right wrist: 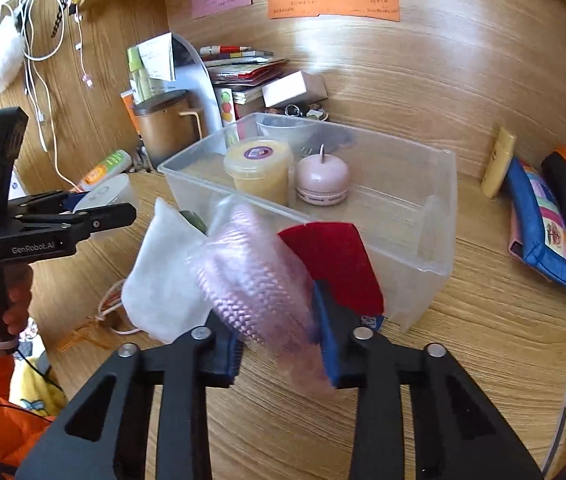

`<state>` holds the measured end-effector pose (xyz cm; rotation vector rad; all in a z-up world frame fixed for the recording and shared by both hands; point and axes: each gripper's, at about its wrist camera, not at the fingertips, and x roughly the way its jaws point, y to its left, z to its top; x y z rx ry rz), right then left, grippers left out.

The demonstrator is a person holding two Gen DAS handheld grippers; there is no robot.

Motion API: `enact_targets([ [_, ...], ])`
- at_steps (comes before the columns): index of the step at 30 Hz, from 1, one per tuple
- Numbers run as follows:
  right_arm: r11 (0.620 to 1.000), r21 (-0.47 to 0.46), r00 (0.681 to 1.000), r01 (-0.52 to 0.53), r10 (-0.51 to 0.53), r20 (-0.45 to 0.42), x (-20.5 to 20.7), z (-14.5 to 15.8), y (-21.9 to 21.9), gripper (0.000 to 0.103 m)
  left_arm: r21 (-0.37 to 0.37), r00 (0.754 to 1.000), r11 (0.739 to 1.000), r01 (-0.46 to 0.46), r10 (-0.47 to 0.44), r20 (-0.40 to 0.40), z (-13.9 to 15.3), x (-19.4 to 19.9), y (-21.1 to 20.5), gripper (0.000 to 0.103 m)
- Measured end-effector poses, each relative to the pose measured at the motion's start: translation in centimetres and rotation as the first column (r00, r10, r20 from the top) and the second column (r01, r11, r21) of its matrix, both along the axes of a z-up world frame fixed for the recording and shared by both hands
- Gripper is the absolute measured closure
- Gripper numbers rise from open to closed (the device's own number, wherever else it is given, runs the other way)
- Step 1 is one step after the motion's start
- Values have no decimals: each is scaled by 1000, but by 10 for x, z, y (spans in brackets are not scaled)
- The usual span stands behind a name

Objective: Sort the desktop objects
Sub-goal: 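Carry the white container with the left gripper while the right gripper carries the rope bag over the bin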

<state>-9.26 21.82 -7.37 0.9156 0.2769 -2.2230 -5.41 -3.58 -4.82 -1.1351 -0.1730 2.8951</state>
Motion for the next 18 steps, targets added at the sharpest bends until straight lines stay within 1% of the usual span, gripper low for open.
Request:
enact_targets([
  [2, 1000, 6, 1000, 1, -1, -17, 1, 5, 2, 81, 4, 1000, 1000, 2, -2, -8, 3, 0, 1, 38],
  [5, 1000, -11, 1000, -8, 8, -20, 2, 14, 6, 82, 5, 1000, 1000, 9, -9, -19, 9, 0, 3, 38],
  [8, 1000, -16, 999, -10, 9, -54, 8, 25, 9, 82, 1, 999, 1000, 16, -16, -34, 15, 0, 7, 38],
  [12, 999, -43, 996, -6, 2, -91, 11, 42, 16, 82, 0, 998, 1000, 30, -29, -57, 25, 0, 12, 38],
  [18, 996, -89, 993, 8, -18, -114, 2, 64, 24, 82, -12, 995, 999, 48, -49, -90, 42, -5, 19, 38],
])
